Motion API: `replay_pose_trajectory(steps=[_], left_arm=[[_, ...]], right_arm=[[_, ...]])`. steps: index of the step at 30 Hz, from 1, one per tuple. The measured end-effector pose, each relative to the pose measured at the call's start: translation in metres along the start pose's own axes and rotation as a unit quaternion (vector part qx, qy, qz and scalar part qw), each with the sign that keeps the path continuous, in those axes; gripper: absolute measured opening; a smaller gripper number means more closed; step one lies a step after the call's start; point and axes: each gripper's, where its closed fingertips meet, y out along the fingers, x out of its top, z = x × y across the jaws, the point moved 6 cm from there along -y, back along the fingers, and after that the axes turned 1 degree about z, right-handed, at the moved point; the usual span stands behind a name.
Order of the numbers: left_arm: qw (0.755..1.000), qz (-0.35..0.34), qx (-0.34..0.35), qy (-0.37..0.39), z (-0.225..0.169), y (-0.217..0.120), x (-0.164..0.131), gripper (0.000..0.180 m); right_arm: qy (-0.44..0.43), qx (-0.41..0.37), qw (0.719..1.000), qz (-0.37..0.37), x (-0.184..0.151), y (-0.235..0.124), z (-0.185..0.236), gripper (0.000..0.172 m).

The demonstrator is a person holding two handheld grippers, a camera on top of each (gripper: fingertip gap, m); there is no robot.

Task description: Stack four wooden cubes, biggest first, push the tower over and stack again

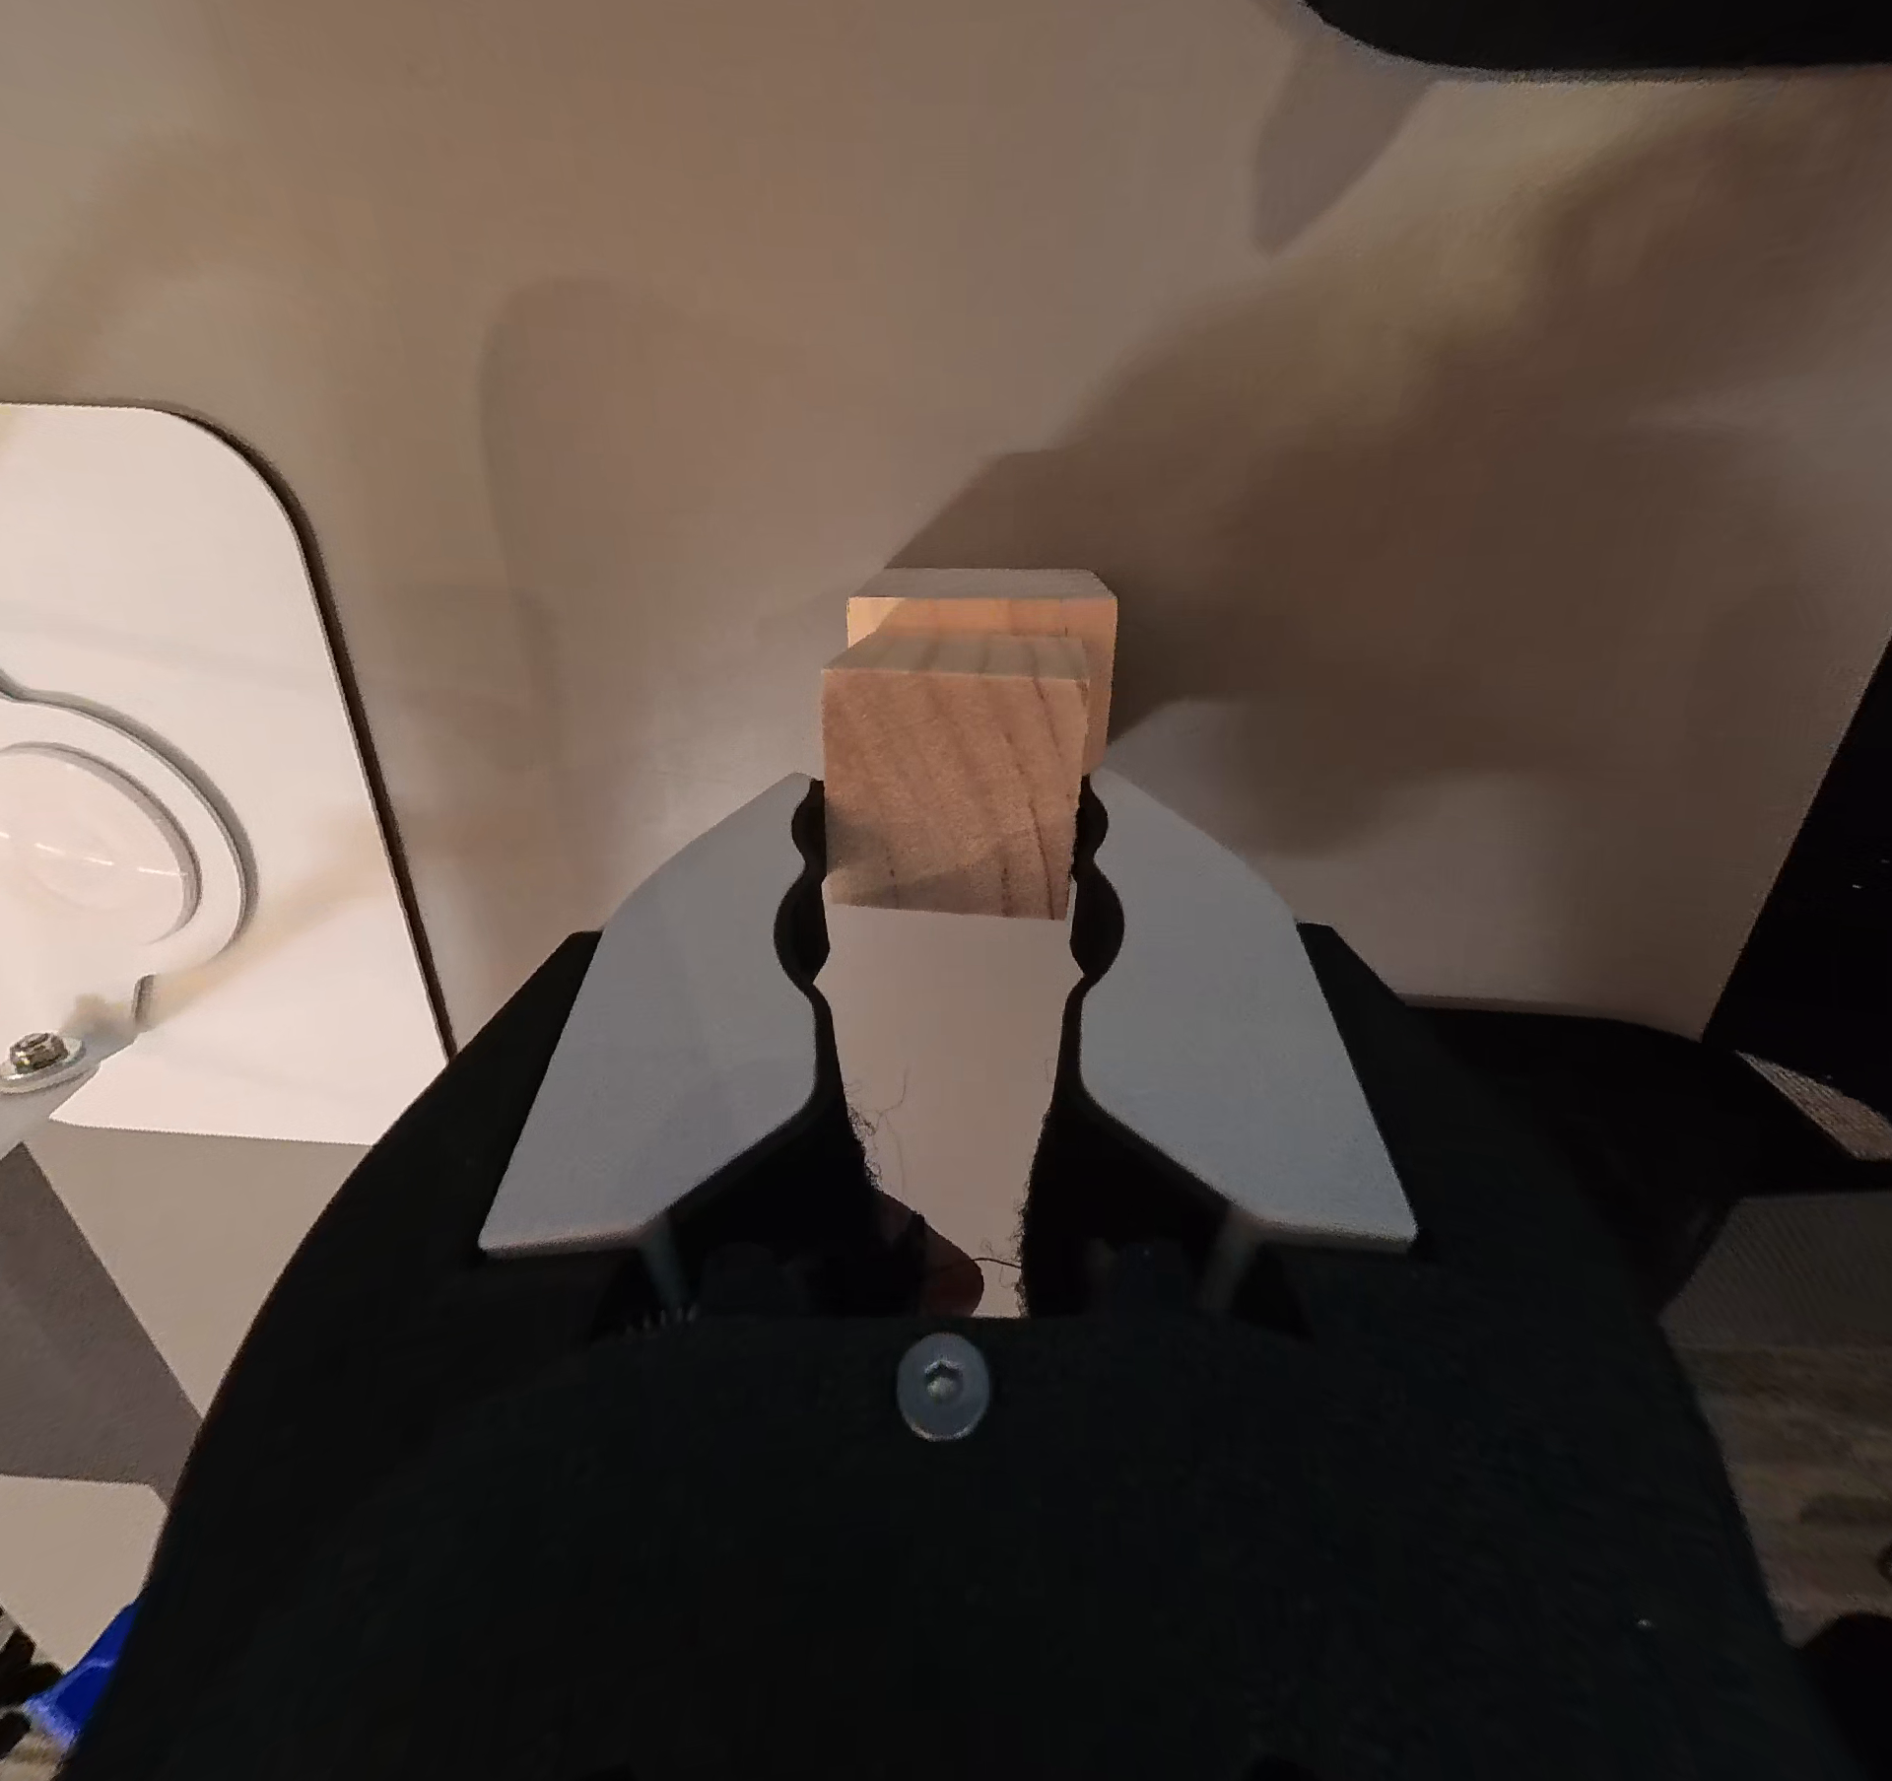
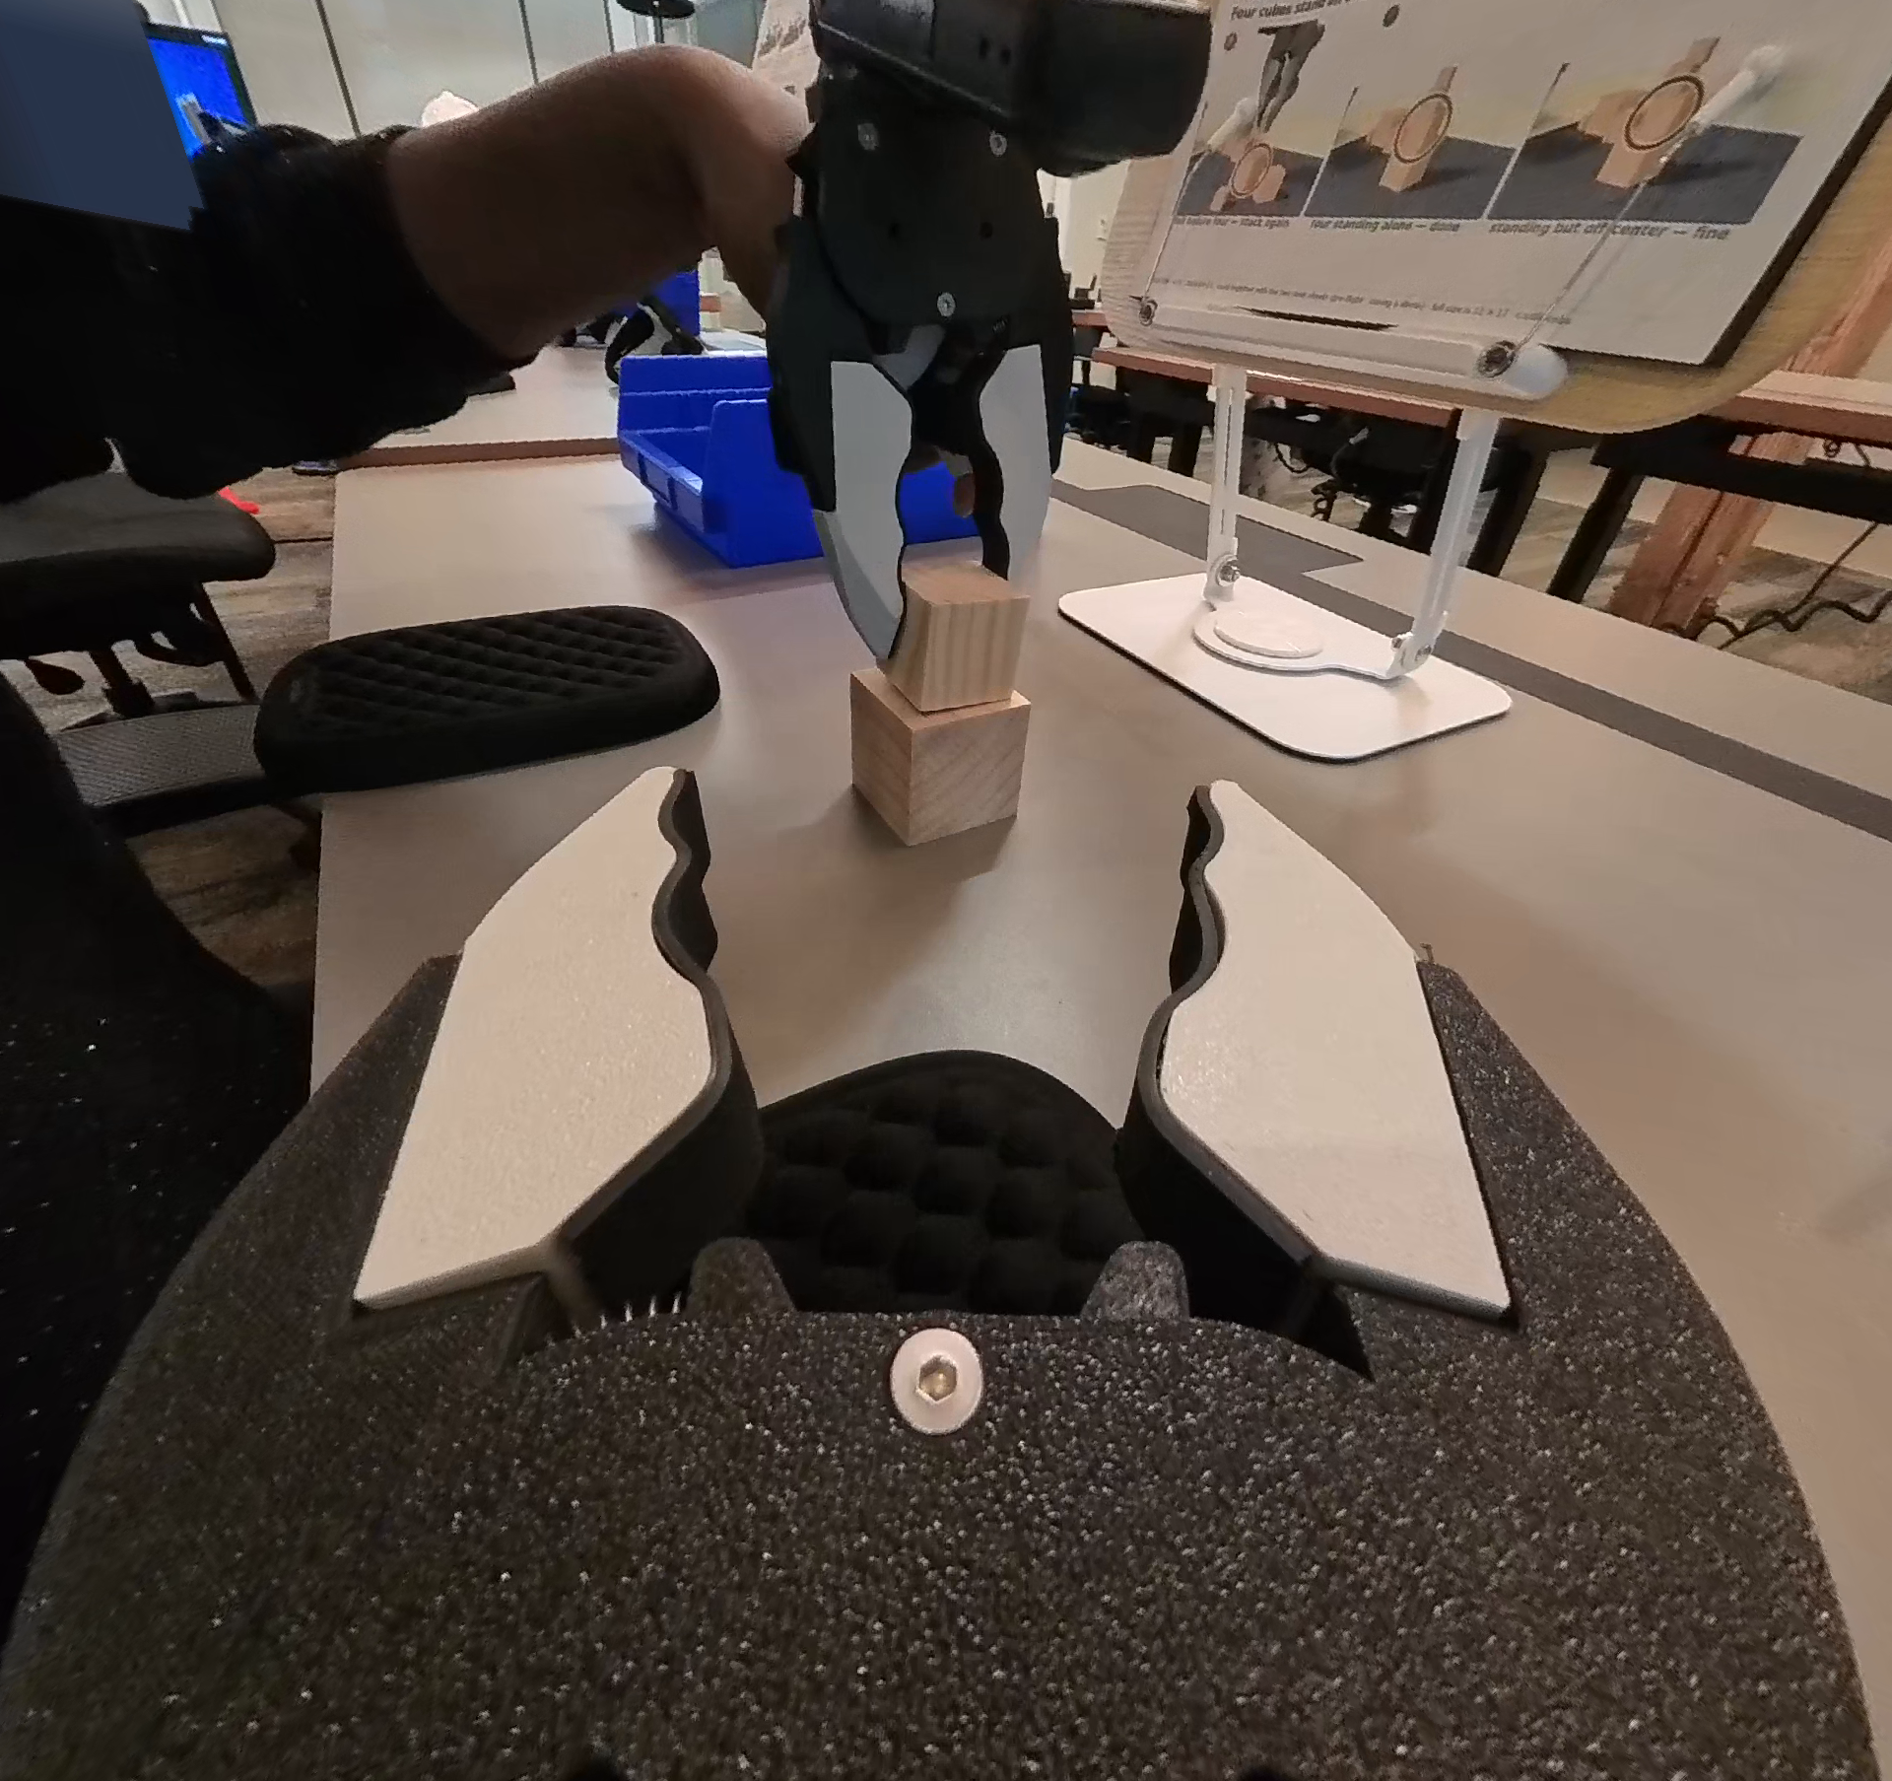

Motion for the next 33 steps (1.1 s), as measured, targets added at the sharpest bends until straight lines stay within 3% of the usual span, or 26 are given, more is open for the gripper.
replay_pose_trajectory(steps=[13,18,21,24,28,33], left_arm=[[1.0,-0.018,-0.006,-0.004,0.001,0.001,-0.001,0.045],[1.0,-0.009,-0.01,-0.008,-0.001,0.002,-0.003,0.057],[1.0,-0.015,-0.003,-0.01,-0.001,-0.001,-0.004,0.075],[0.998,-0.045,0.028,-0.025,0.002,-0.014,-0.009,0.113],[0.989,-0.12,0.045,-0.074,0.006,-0.05,-0.035,0.135],[0.97,-0.159,0.088,-0.158,0.03,-0.102,-0.124,0.135]], right_arm=[[0.001,0.001,1.0,-0.008,0.001,-0.001,0.0,0.088],[0.003,0.002,1.0,-0.012,0.001,-0.002,0.0,0.088],[0.002,0.003,1.0,-0.015,0.002,-0.002,0.0,0.088],[0.003,0.002,1.0,-0.021,0.002,-0.004,0.0,0.088],[0.005,0.002,1.0,-0.027,0.003,-0.005,-0.001,0.086],[-0.002,0.004,1.0,-0.028,0.003,-0.005,0.001,0.083]])
